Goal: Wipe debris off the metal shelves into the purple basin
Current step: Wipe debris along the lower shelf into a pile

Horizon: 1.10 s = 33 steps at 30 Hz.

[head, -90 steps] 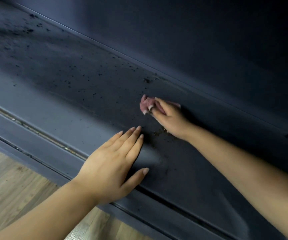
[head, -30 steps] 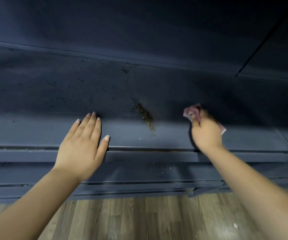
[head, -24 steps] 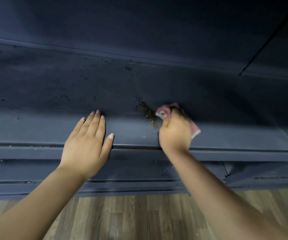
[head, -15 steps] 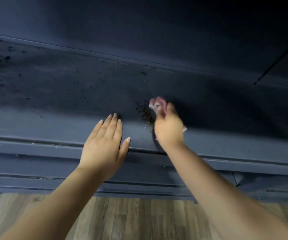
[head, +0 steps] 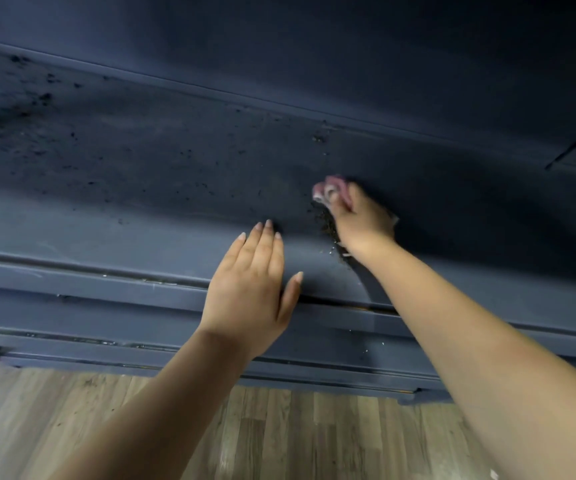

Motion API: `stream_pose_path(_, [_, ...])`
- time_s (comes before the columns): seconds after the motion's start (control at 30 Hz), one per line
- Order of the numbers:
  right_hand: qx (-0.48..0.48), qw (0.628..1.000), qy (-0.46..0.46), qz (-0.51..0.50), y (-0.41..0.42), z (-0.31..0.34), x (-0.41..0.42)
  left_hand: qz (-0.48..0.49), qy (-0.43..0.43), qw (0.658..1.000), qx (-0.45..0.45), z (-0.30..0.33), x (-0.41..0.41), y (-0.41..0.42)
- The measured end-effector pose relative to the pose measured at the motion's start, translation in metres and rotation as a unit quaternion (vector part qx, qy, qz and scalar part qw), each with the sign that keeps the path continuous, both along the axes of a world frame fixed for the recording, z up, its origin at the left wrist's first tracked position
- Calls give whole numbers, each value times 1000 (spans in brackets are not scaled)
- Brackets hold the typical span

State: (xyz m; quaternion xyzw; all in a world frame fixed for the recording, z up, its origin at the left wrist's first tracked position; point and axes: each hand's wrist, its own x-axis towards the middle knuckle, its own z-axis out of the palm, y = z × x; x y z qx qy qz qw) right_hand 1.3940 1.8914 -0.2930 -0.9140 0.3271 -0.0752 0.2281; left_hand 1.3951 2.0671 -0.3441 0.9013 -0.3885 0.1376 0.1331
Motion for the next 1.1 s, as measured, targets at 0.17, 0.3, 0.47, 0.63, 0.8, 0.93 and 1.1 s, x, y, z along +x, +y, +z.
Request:
stream_pose_path(0.17, [82,992,-24,94,23,4,13,-3,-9,1000,3,1,0,1])
stream_pose_path(0.3, [85,993,-84,13,-9,9,-26,-18,2,1000,9,5,1,7])
stream_pose_path(0.47, [-40,984,-128,-116,-30,-21,-88,-5,-24,1000,12,12,23,46])
stream_pose_path(0.63, [-140,964,-175,-146,19,-28,-54,9,3,999,34,6,34,58])
stream_pose_path(0.8, [-173,956,-224,-81,77,-29,14,10,-5,1000,12,4,33,56])
stream_pose_path(0.93, [-140,967,-213,-27,106,-29,41,6,-1,1000,10,4,35,56])
stream_pose_path(1.1, [12,989,-147,28,80,-18,20,-10,-10,1000,23,6,36,60])
